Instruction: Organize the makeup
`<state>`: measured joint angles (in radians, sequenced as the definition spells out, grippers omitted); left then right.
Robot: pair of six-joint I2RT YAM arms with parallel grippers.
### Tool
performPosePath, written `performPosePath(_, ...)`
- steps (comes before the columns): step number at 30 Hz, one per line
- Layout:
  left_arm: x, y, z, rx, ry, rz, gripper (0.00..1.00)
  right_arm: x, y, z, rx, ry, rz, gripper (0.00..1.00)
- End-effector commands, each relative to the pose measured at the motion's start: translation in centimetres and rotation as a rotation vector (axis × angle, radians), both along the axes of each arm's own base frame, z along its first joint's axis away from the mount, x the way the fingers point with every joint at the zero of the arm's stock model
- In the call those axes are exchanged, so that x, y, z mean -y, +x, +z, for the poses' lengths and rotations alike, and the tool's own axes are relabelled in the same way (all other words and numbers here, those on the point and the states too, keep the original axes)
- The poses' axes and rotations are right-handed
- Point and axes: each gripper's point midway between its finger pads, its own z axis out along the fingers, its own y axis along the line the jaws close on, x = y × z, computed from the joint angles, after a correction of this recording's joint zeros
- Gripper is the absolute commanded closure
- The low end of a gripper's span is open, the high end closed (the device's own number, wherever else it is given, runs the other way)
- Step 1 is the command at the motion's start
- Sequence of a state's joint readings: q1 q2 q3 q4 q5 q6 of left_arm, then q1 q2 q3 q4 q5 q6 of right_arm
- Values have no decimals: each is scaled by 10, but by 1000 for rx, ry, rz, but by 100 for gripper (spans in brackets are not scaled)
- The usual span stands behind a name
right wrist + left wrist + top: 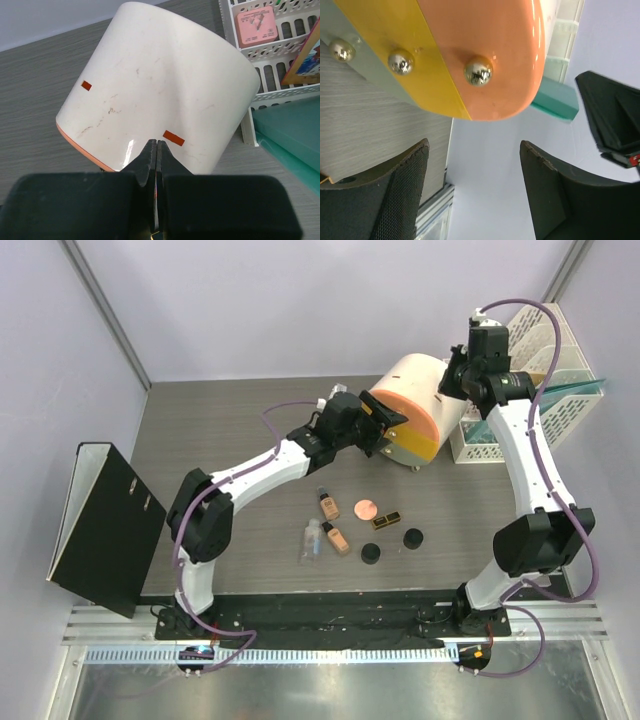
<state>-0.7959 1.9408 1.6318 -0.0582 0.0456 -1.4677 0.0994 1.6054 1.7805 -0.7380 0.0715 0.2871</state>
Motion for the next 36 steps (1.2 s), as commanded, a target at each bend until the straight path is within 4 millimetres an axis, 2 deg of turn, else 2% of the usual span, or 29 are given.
performPosePath(1, -2, 27, 26, 55, -96, 124, 27, -12, 12, 18, 58, 37, 51, 99)
performPosePath(6, 7, 39, 28, 49, -167, 158, 32, -12, 17, 19, 61, 29, 55, 99)
performPosePath(8, 10, 43, 20, 28, -164, 165, 33, -12, 19, 17, 58, 27, 57, 99)
performPosePath(10, 10, 47, 22, 27, -172, 182, 37, -12, 20, 16, 56, 24, 58, 99)
performPosePath(23, 3, 57, 11, 27, -170, 252, 49, -13, 21, 2, 28, 18, 62, 99)
performPosePath(26, 3, 59, 5, 20, -171, 257, 53, -12, 22, 0, 24, 18, 61, 99)
performPosePath(31, 6, 63, 0, 16, -177, 269, 55, -12, 23, -2, 21, 16, 61, 99)
performPosePath(36, 10, 67, 3, 23, -203, 270, 59, -12, 24, -4, 17, 20, 59, 99)
